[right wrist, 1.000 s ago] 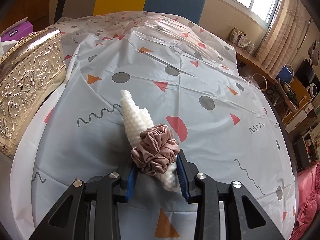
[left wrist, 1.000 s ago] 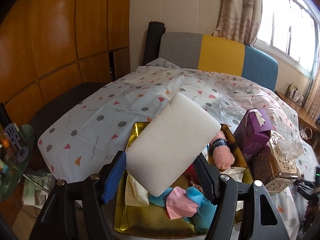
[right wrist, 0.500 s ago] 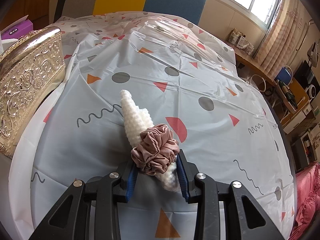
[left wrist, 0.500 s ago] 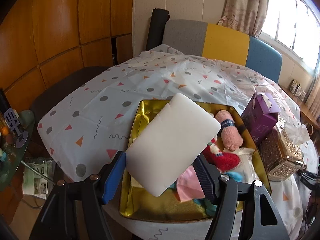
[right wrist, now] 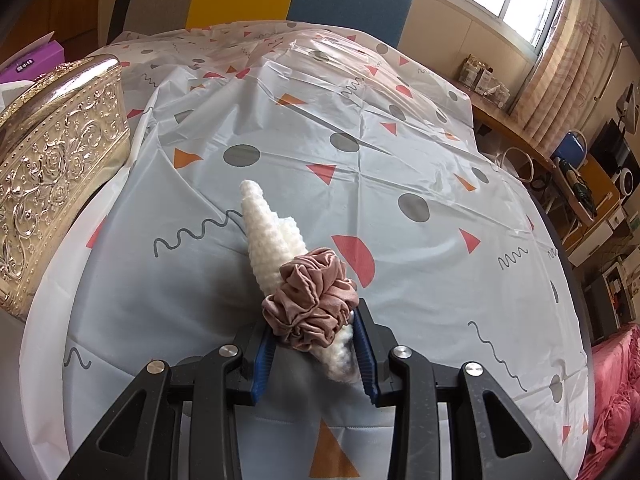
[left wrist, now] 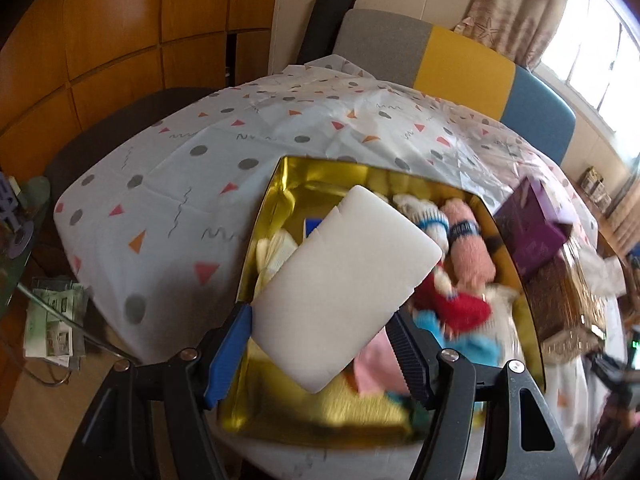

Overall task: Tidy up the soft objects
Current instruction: 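Carry the white sponge into the gold tray and open the left tool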

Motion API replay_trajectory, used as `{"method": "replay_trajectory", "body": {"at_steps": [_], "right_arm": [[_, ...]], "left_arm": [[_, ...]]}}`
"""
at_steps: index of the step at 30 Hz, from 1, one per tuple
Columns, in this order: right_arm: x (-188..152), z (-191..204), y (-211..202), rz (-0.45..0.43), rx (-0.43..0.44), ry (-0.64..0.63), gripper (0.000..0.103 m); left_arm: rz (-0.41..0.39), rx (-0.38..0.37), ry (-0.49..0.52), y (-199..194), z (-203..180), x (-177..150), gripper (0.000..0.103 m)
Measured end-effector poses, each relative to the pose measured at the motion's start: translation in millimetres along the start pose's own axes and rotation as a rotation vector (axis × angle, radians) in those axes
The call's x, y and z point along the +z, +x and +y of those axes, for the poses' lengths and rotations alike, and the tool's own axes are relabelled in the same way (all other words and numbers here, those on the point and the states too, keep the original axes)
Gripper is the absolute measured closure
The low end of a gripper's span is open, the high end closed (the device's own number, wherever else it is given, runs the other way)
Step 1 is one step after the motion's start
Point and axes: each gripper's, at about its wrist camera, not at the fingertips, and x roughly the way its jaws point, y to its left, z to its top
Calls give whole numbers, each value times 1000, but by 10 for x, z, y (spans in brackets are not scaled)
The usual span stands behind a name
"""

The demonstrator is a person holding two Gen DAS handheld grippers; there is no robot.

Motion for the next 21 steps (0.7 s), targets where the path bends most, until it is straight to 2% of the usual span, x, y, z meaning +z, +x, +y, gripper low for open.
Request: {"method": "replay_trajectory", "body": {"at_steps": [2, 6, 13, 18, 21], "right_arm": [[1, 4, 3, 1, -2, 1, 68], [0, 9, 9, 1, -3, 0, 68], [-3, 0, 14, -1, -4, 1, 68], [-6, 0, 12, -3, -5, 3, 68], [-10, 4, 12, -4, -7, 2, 68]], "left_arm": [[-16, 18, 31, 80, -71, 118, 34], [14, 53, 47, 344, -106, 257, 29], [56, 107, 76, 673, -121, 292, 19], [42, 116, 80, 614, -109, 195, 10], [21, 126, 84, 520, -116, 141, 10]]}}
